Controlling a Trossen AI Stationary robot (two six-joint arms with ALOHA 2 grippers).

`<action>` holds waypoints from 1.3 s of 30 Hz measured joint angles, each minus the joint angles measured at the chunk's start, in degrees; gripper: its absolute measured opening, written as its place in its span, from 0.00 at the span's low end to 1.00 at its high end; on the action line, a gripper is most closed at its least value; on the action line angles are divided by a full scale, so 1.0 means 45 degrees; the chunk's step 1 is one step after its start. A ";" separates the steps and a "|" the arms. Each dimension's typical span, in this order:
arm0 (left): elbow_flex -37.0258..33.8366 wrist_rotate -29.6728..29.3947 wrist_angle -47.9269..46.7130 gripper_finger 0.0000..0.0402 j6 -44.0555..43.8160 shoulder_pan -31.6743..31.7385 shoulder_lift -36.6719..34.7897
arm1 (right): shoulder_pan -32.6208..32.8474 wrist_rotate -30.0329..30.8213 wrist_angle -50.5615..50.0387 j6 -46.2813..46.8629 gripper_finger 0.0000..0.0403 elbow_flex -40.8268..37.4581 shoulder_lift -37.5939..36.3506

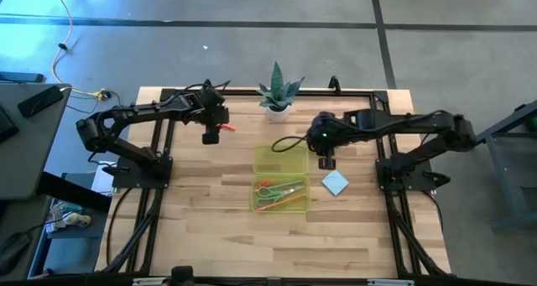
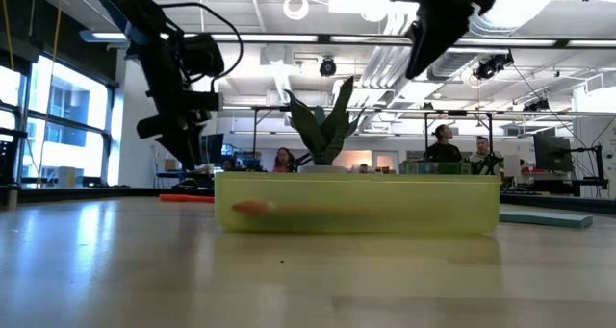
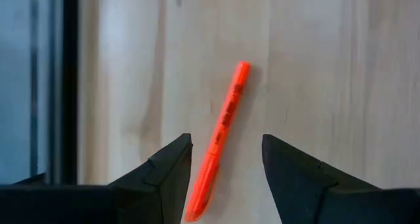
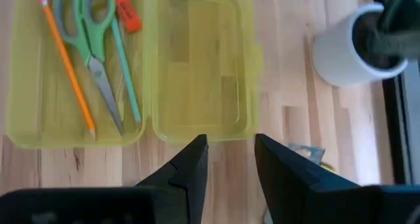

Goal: Pack school essentials
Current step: Put the orange pen into the yellow supply box

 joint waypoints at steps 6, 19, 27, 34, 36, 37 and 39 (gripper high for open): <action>0.0881 0.0008 -0.0584 0.43 0.0192 -0.0001 0.1052 | -0.0002 0.0027 0.0811 0.1467 0.29 -0.1654 -0.1101; 0.2220 -0.0320 -0.1821 0.43 0.0853 0.0205 0.3881 | 0.0002 0.0032 0.1399 0.1800 0.29 -0.2584 -0.1368; 0.2274 -0.0726 -0.1894 0.43 0.0840 0.0835 0.4724 | 0.0002 0.0036 0.1394 0.1785 0.29 -0.2584 -0.1363; 0.2255 0.0005 -0.1879 0.43 0.0843 0.1239 0.4753 | 0.0002 0.0043 0.1459 0.1785 0.29 -0.2584 -0.1358; 0.2250 0.0192 -0.1876 0.42 0.0843 0.1307 0.4762 | 0.0002 0.0046 0.1473 0.1785 0.29 -0.2584 -0.1358; 0.2249 0.0273 -0.1876 0.41 0.0843 0.1330 0.4762 | 0.0002 0.0046 0.1487 0.1785 0.29 -0.2584 -0.1358; 0.2240 0.0304 -0.1894 0.38 0.0848 0.1330 0.4762 | 0.0002 0.0049 0.1482 0.1800 0.29 -0.2584 -0.1358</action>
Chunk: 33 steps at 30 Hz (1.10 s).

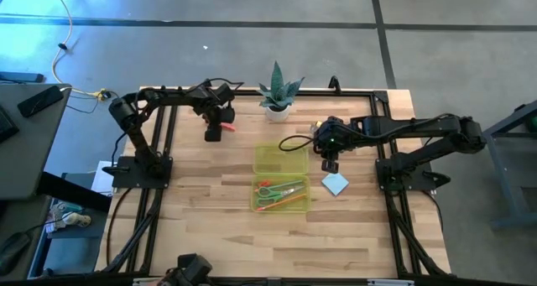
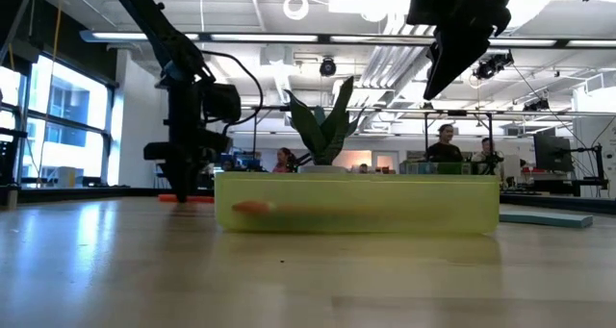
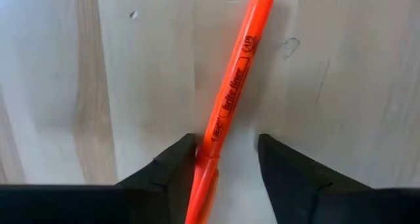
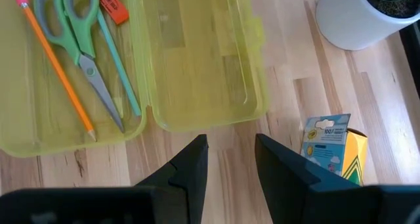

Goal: Pack school essentials
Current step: Put the orange pen into the yellow supply box

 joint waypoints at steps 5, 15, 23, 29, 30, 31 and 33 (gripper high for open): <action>-0.0010 0.0369 -0.0067 0.23 -0.0004 -0.0005 0.0010 | 0.0000 0.0002 0.0069 0.0015 0.29 0.0000 0.0000; -0.0010 0.0457 0.0033 0.03 -0.1100 -0.0270 0.0044 | 0.0000 0.0001 0.0323 -0.0005 0.29 0.0000 0.0005; -0.0019 -0.0261 0.0021 0.08 -0.1992 -0.0869 0.0053 | 0.0000 -0.0002 0.0379 0.0340 0.29 0.0000 0.0008; -0.0070 -0.0398 -0.0193 0.06 -0.2945 -0.1396 -0.0375 | 0.0000 0.0002 0.0378 0.0325 0.29 0.0000 0.0010; -0.0092 -0.0178 -0.0241 0.06 -0.3094 -0.1536 -0.0517 | 0.0000 0.0000 0.0374 0.0321 0.29 0.0000 0.0010; -0.0097 0.0050 -0.0264 0.06 -0.3235 -0.1670 -0.0674 | 0.0000 0.0006 0.0375 0.0321 0.29 0.0000 0.0010; -0.0081 0.0400 -0.0257 0.06 -0.3461 -0.1920 -0.1077 | 0.0000 0.0007 0.0374 0.0321 0.29 0.0000 0.0010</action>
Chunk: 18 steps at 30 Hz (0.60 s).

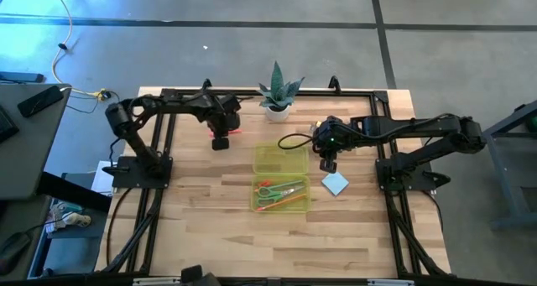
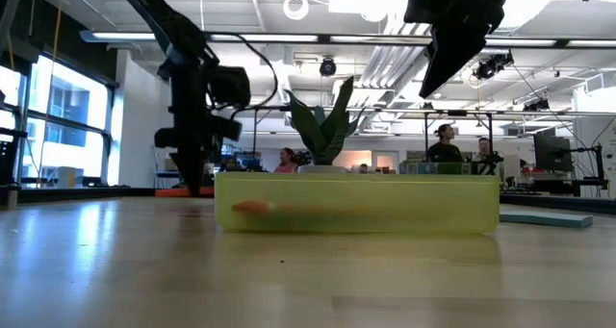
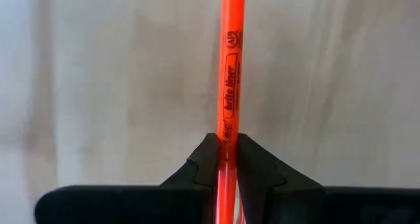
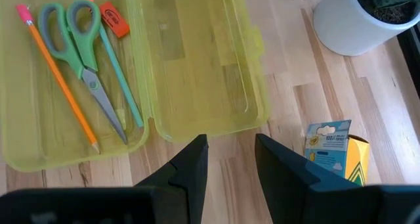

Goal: Pack school essentials
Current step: Put the orange pen into the yellow supply box

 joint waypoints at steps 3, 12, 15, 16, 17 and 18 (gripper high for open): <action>0.0003 0.0100 -0.0029 0.06 -0.0493 -0.0417 -0.0491 | 0.0000 0.0000 0.0000 0.0069 0.29 0.0000 0.0000; 0.0018 0.0343 0.0607 0.06 -0.2705 -0.3220 -0.1851 | 0.0000 0.0036 0.0010 0.0531 0.29 0.0000 0.0000; 0.0032 0.0406 0.1333 0.06 -0.3326 -0.4421 -0.1980 | 0.0000 0.0396 0.0010 0.0840 0.29 0.0000 0.0000; 0.0032 0.0394 0.1529 0.06 -0.3528 -0.4797 -0.2016 | 0.0000 0.0531 0.0010 0.0972 0.29 0.0000 0.0000; 0.0032 0.0367 0.1831 0.06 -0.3733 -0.5168 -0.2038 | 0.0000 0.0662 0.0010 0.1066 0.29 0.0000 0.0000; 0.0037 0.0313 0.2112 0.07 -0.3904 -0.5540 -0.2042 | 0.0000 0.0694 0.0010 0.1160 0.29 0.0000 0.0000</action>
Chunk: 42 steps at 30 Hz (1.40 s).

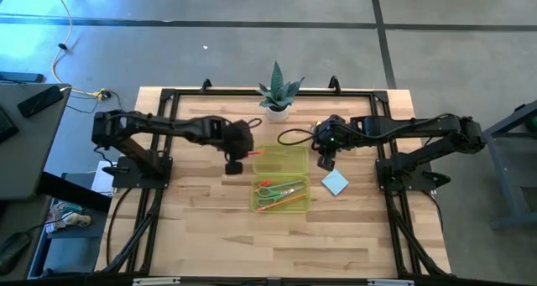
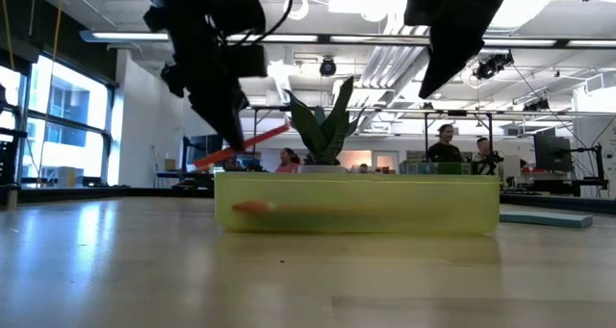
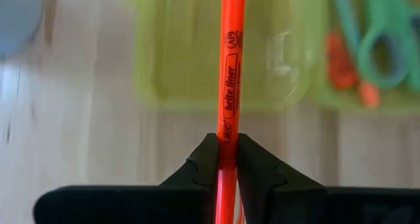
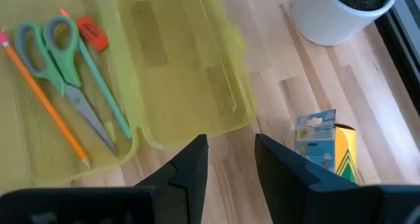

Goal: Pack school essentials
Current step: Put the orange pen into the yellow supply box

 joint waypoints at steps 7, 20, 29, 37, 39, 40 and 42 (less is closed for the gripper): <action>0.0000 -0.0307 0.1703 0.06 -0.0943 -0.2217 0.0000 | 0.0000 0.0020 0.0001 0.0521 0.29 0.0000 0.0000; 0.0019 -0.0779 0.4994 0.08 -0.1511 -0.4095 0.0073 | 0.0000 0.0020 0.0019 0.1201 0.29 0.0000 0.0000; 0.0021 0.0279 0.5549 0.07 -0.0382 -0.3776 0.0495 | 0.0000 0.0015 0.0034 0.1167 0.29 0.0000 0.0000; 0.0029 0.0361 0.6114 0.08 -0.0308 -0.3673 0.1343 | 0.0000 0.0010 0.0090 0.1167 0.29 0.0000 0.0000; 0.0029 0.0357 0.6105 0.08 -0.0327 -0.3623 0.1503 | 0.0000 0.0010 0.0092 0.1167 0.29 0.0000 0.0000; 0.0029 0.0361 0.6100 0.08 -0.0352 -0.3593 0.1558 | 0.0000 0.0010 0.0092 0.1167 0.29 0.0000 0.0000; 0.0029 0.0346 0.6130 0.08 -0.0509 -0.3538 0.1683 | 0.0000 0.0010 0.0092 0.1198 0.29 0.0000 0.0000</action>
